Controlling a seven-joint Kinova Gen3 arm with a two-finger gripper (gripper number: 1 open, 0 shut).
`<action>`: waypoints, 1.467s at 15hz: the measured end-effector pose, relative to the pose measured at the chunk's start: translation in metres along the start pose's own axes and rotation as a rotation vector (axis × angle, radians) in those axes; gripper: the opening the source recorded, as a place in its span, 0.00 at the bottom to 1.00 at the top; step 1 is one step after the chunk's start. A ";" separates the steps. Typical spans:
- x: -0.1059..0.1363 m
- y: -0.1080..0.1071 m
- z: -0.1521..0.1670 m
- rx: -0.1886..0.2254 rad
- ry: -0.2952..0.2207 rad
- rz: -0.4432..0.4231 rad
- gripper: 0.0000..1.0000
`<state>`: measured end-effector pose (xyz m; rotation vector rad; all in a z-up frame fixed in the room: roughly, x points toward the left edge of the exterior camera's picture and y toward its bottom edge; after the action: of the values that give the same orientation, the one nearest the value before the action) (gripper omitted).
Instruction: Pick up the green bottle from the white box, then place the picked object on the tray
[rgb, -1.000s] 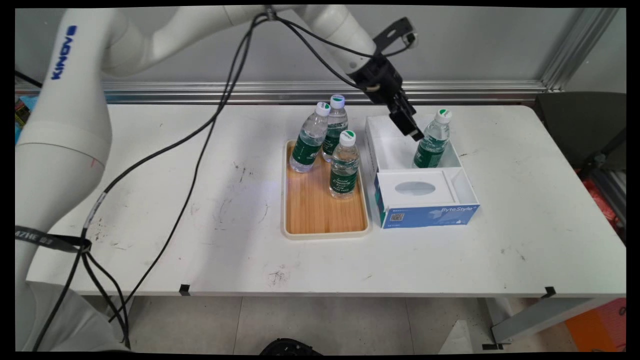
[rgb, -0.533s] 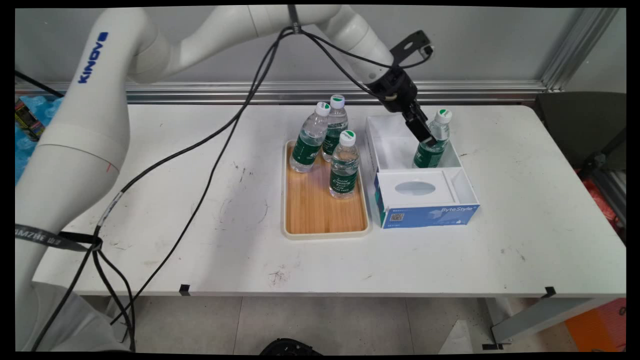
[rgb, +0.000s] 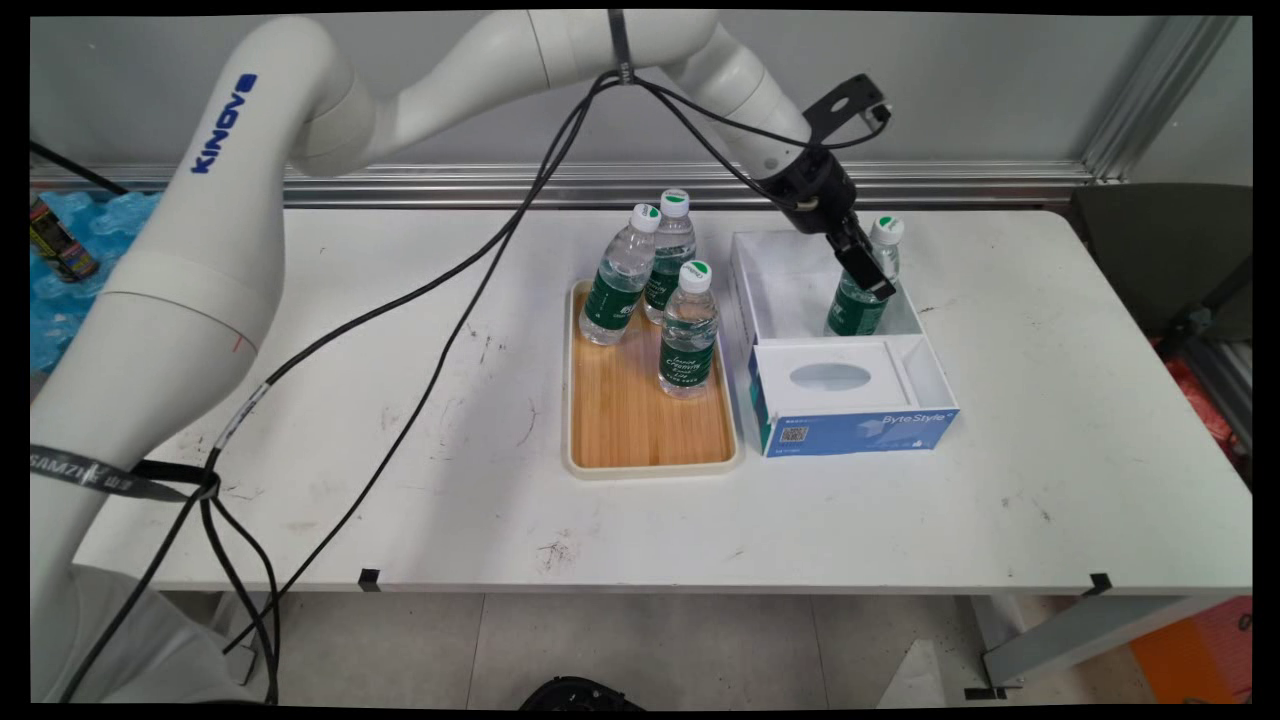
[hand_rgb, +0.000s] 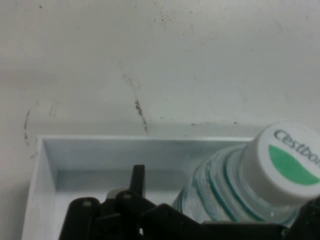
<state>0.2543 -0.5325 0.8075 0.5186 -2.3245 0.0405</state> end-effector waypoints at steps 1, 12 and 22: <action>0.001 0.000 0.003 -0.001 0.001 -0.001 1.00; 0.005 0.006 0.006 0.000 0.017 0.014 0.00; 0.036 0.033 -0.082 0.084 0.108 0.091 0.00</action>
<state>0.2729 -0.5002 0.8953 0.4403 -2.2460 0.2050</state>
